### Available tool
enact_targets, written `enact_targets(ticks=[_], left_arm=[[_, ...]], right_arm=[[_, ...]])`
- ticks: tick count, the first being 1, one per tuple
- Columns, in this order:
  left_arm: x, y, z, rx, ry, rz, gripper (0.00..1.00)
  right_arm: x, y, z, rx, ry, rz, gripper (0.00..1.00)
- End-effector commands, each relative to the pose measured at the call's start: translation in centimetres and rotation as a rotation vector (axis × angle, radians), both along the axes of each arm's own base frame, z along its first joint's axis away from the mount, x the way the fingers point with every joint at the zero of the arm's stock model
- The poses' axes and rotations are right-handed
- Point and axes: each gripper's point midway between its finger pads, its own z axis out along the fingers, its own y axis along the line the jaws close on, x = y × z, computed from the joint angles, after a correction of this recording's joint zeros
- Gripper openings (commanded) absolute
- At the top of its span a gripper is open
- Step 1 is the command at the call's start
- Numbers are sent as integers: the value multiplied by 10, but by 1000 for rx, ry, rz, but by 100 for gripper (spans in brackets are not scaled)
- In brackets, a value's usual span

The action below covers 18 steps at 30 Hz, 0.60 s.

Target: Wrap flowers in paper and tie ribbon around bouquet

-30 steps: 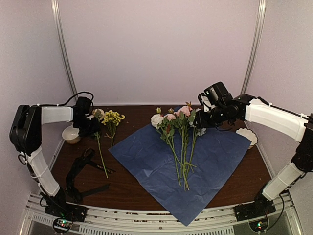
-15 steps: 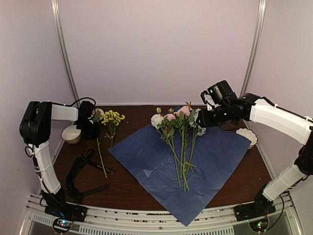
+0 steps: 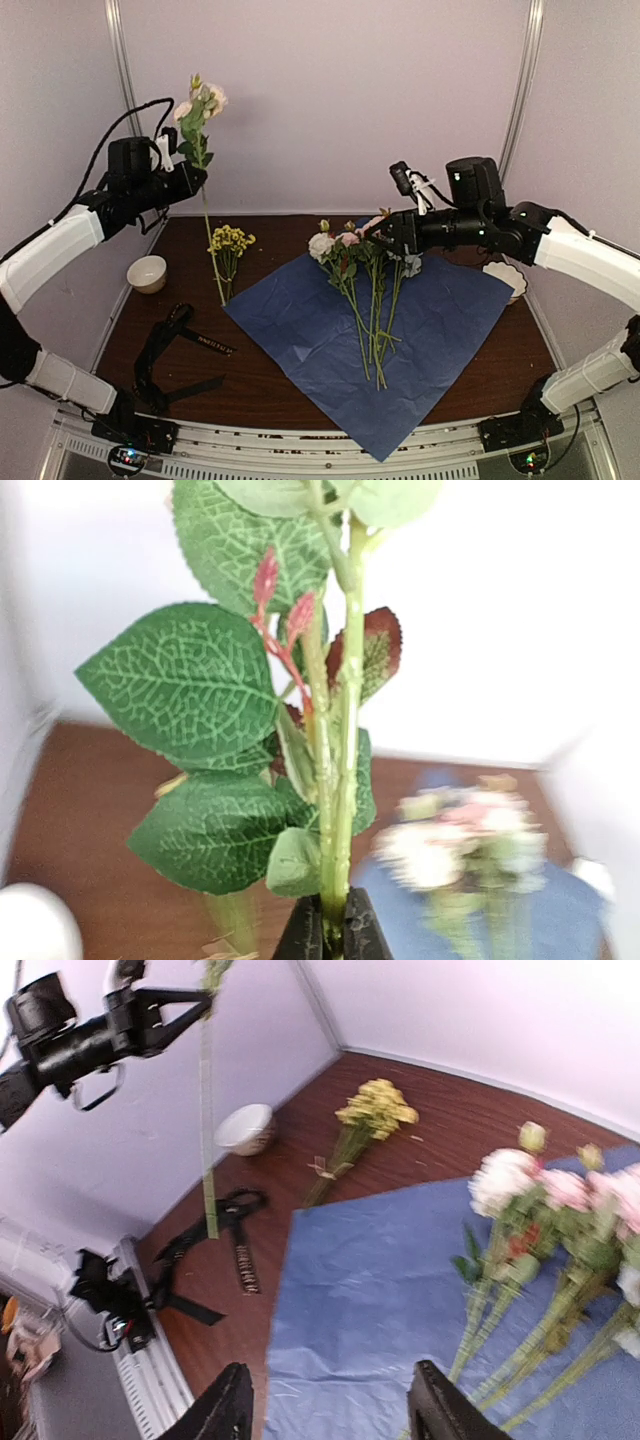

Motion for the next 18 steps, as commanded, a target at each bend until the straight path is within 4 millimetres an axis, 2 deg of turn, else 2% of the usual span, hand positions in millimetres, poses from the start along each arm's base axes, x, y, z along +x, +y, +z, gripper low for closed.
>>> enact_targets(ticks=[1,3,6,8,11,13,14,16,17,18], left_arm=[[-70,-121,90,-194,-345,-526,0],[-106,-162,115,-272,-431,-697,0],[-151,-201,142,-371,-526,-885,0],[-168,-212,155,-425,-580,-944,0],[-175,-221,159,-465,-600,-975,0],[-176,-228,156,-475,-591,-993,0],[-176,-232,155,-483,-582,-1007,0],[-177,-238,151,-505,-557,-1044,0],[-178,-239,150,-512,-547,-1054,0],[-177,-240,148,-510,-534,-1053,0]], right_arm=[[-56,77,80,290,-163,424,59],[-56,100,91,306,-152,472,62],[-49,125,97,331,-132,488,74],[-42,136,96,350,-125,469,74],[-37,142,97,422,-104,439,67],[-34,144,97,465,-94,424,57],[-34,145,97,477,-87,423,45],[-31,141,99,484,-87,394,15],[-29,136,99,485,-92,368,4],[-24,130,99,481,-91,332,0]])
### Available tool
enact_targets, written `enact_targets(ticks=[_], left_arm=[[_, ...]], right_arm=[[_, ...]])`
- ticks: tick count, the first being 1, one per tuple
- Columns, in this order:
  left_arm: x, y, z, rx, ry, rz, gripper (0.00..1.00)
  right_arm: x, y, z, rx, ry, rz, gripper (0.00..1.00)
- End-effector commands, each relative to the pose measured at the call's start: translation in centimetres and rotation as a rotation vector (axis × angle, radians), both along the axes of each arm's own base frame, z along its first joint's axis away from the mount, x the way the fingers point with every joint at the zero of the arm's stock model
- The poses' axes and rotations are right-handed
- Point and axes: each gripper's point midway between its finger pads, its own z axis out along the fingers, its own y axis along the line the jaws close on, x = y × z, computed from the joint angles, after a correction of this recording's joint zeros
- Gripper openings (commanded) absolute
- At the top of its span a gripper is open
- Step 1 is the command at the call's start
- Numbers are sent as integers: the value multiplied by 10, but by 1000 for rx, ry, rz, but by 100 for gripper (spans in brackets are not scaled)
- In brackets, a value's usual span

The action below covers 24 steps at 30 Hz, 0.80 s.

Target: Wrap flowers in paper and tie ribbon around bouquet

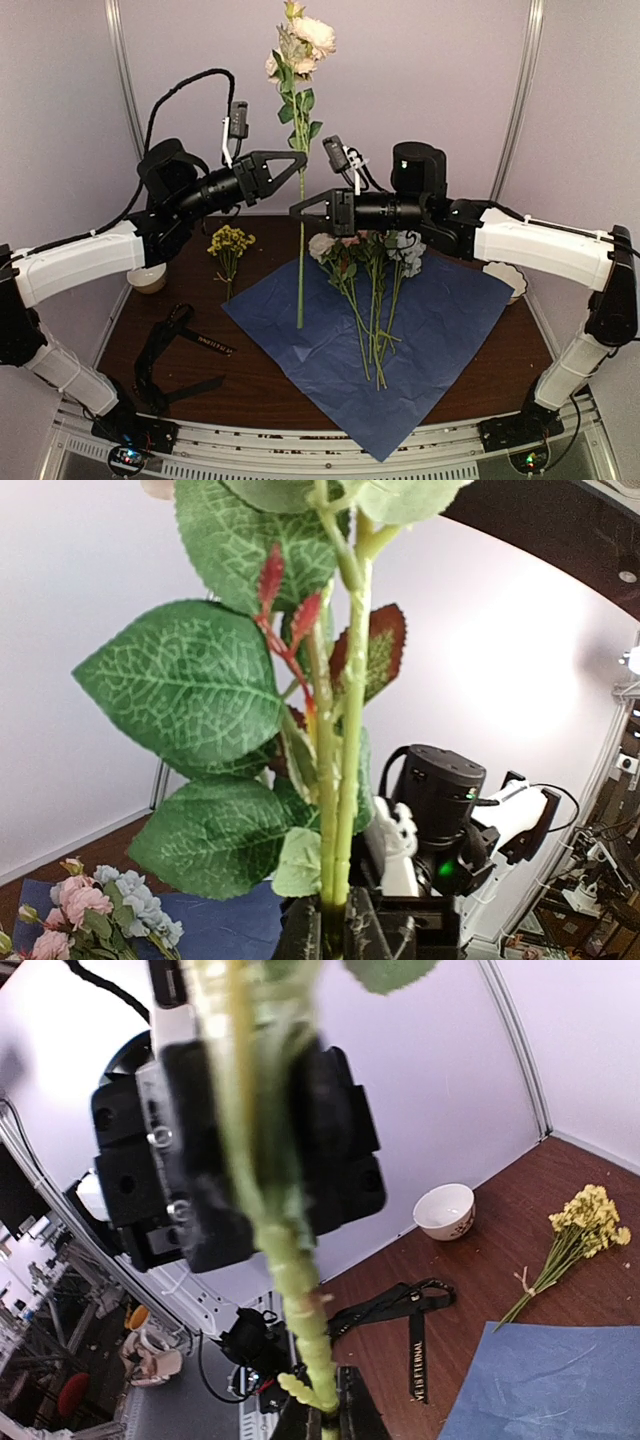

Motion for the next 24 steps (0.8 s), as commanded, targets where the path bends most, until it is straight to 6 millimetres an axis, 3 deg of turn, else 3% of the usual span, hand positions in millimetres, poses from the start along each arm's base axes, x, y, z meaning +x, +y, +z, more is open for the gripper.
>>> enact_targets(ticks=[1,4,5,6,10,13,18,22,24], left_arm=[[-10,-4,13,-46,-16,-75,0],[27,3,-21,98,110,96,55],[42,8,-42,186,158,175,68],[53,13,-54,273,168,235,73],[96,47,-135,687,291,467,79],[126,87,-196,864,439,579,80],[159,151,-270,913,668,679,80],[172,182,-317,1029,743,749,80],[180,189,-332,1092,754,757,81]], right_arm=[[17,-20,19,68,16,-130,0],[52,-52,-19,-64,126,-295,0],[63,-66,-38,-117,166,-347,0],[71,-78,-57,-160,195,-391,0],[98,-123,-156,-395,355,-557,0],[108,-139,-204,-528,432,-602,0],[123,-153,-254,-673,490,-679,2],[125,-164,-271,-705,542,-722,42],[124,-166,-266,-676,533,-734,50]])
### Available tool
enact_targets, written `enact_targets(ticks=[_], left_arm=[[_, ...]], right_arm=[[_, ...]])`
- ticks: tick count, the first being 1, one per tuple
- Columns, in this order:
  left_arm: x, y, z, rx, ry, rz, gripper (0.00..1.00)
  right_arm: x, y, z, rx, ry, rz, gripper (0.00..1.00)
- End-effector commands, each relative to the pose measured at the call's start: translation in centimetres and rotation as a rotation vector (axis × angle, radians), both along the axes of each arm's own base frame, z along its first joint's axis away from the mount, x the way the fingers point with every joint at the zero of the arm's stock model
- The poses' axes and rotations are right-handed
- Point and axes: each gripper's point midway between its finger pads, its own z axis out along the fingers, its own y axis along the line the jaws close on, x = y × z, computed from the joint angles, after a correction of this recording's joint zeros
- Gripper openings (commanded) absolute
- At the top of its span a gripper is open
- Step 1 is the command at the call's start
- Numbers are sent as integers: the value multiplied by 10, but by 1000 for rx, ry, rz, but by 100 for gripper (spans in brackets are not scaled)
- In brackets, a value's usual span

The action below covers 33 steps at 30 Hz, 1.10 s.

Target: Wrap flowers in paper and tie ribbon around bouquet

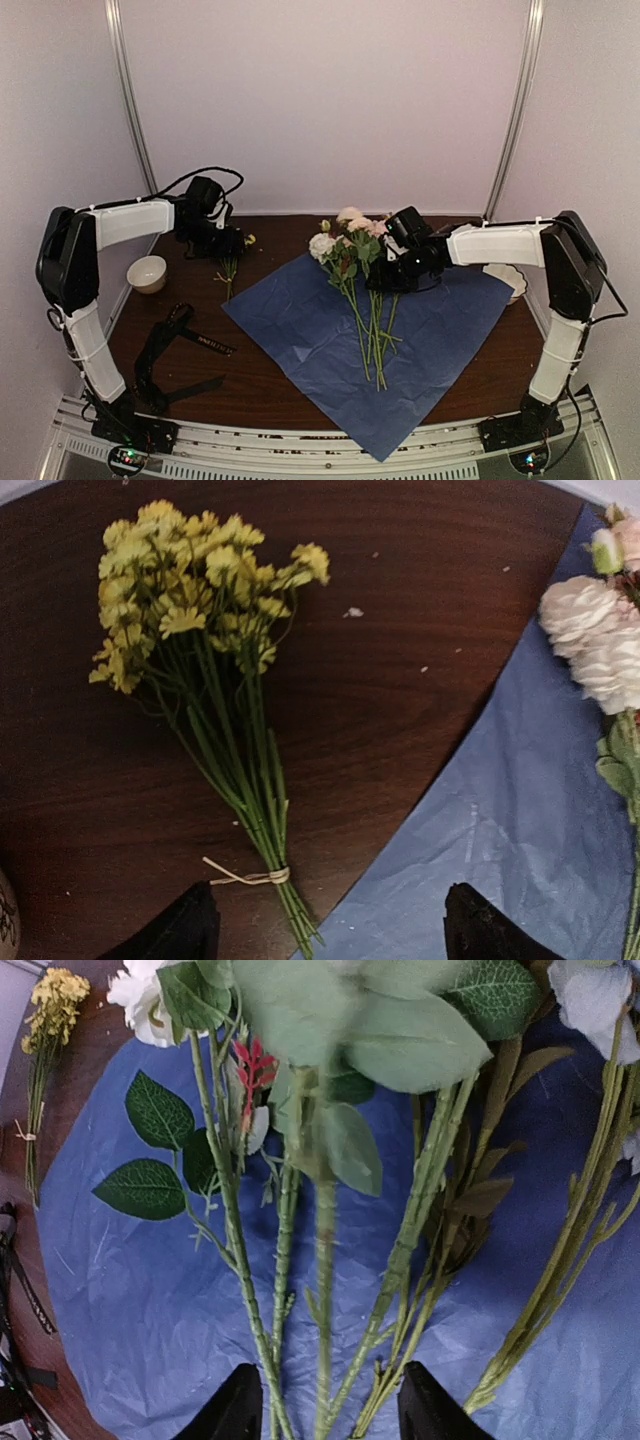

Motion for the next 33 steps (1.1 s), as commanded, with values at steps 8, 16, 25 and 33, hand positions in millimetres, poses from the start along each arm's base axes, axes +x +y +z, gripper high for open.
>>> enact_targets(ticks=[8,16,25,33], left_arm=[[23,44,-80,203,160,79,77],[19,44,-107,144,218,78,17],[10,25,39,-78,-192,103,0],[-105,-119,204,-643,-658,-457,0]], right_arm=[[-11,-23,60,32,-153,-53,52],[-30,-32,90,55,-202,-43,52],[-47,-15,153,188,-365,49,52],[-102,84,261,597,-639,402,53]])
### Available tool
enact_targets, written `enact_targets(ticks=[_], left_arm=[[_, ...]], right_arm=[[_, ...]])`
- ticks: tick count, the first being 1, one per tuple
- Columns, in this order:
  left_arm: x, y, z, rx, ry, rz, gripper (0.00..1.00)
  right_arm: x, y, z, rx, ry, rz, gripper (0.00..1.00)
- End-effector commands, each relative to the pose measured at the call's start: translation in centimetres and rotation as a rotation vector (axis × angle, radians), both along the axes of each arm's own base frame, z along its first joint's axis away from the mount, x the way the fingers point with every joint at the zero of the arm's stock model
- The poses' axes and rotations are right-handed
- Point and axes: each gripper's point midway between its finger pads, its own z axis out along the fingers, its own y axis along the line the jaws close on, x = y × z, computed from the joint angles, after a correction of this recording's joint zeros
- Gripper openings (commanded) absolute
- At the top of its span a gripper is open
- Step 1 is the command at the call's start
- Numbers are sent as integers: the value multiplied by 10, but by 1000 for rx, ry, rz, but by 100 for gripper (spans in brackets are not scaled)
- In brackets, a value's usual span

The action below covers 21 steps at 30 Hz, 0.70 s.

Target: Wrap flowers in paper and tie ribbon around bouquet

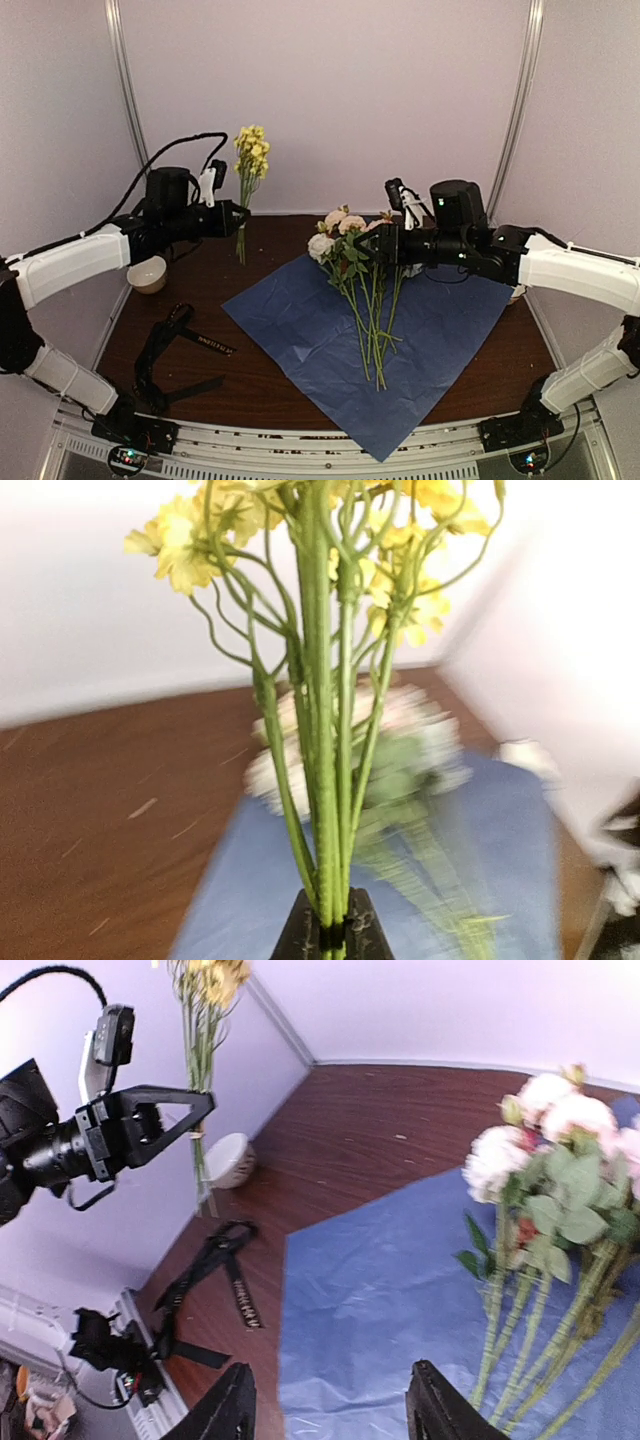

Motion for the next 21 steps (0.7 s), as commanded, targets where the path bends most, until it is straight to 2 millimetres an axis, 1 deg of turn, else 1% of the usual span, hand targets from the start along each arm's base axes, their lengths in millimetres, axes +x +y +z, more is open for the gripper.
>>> enact_targets(ticks=[1,3,4,6,8,10,12,14,18,20,21], left_arm=[[-69,-86,85,-314,-298,-396,0],[-98,-109,102,-353,-366,-512,0],[-107,-117,106,-364,-383,-546,0],[-120,-126,114,-391,-411,-599,0],[-126,-130,116,-414,-414,-620,0],[-133,-135,116,-416,-422,-649,0],[-140,-139,113,-403,-423,-680,0],[-146,-144,108,-390,-415,-705,0],[-148,-151,95,-380,-368,-729,0],[-148,-152,90,-383,-347,-728,0],[-148,-153,88,-382,-339,-729,0]], right_arm=[[-32,55,88,273,-216,244,53],[-40,68,109,362,-244,301,55],[-43,72,122,417,-263,331,55],[-44,78,133,502,-252,353,56],[-43,83,135,537,-232,356,57],[-38,87,131,531,-222,339,56],[-30,89,125,518,-208,303,51],[-26,93,123,515,-196,298,46],[-29,99,129,526,-202,332,42],[-29,99,130,516,-212,335,38],[-29,99,131,512,-216,335,34]])
